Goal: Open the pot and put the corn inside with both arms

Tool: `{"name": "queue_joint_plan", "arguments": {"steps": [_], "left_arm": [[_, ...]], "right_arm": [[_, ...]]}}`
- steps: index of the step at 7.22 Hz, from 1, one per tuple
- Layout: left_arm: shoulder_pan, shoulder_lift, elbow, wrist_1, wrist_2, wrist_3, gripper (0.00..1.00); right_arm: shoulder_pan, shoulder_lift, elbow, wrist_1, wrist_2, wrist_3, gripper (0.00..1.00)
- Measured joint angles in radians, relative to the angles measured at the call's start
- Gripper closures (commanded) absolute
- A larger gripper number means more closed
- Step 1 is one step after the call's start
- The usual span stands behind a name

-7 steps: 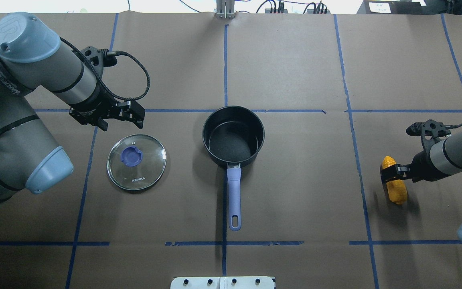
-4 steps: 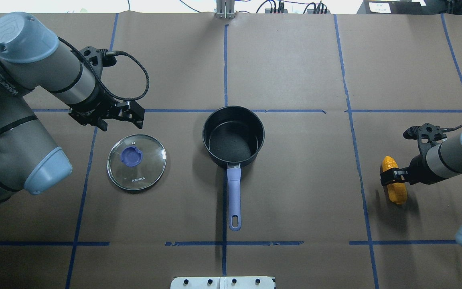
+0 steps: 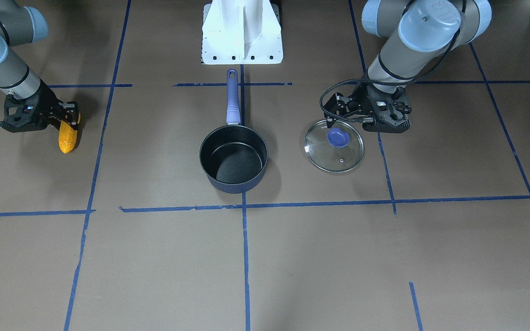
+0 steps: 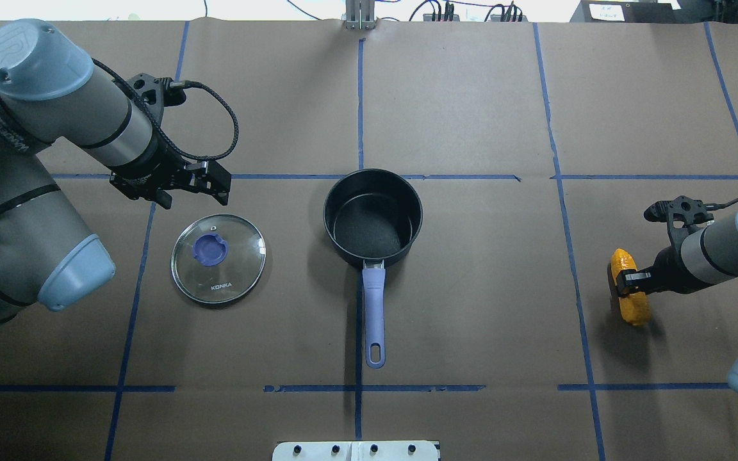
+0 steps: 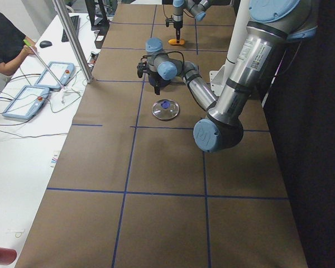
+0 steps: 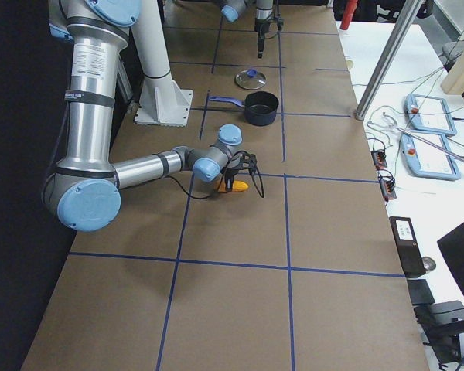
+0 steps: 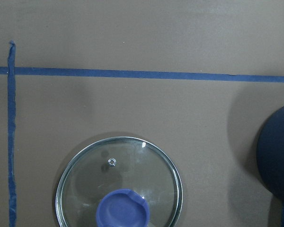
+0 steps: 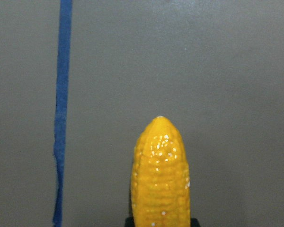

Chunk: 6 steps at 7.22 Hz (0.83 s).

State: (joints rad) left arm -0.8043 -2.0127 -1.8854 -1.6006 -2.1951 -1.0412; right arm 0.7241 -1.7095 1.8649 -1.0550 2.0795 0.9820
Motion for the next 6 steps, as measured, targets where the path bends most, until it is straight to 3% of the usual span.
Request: {"name": "queue_joint_plan", "arguments": {"steps": [3, 6], "left_arm": [[-0.046, 0.014, -0.007, 0.013, -0.039, 0.087, 0.00], [-0.107, 0.122, -0.021, 0.021, -0.045, 0.307, 0.00]], "right_arm": [[0.033, 0.026, 0.019, -0.020, 0.029, -0.003, 0.97], [0.050, 0.257, 0.029, -0.238, 0.047, 0.002, 0.97]]}}
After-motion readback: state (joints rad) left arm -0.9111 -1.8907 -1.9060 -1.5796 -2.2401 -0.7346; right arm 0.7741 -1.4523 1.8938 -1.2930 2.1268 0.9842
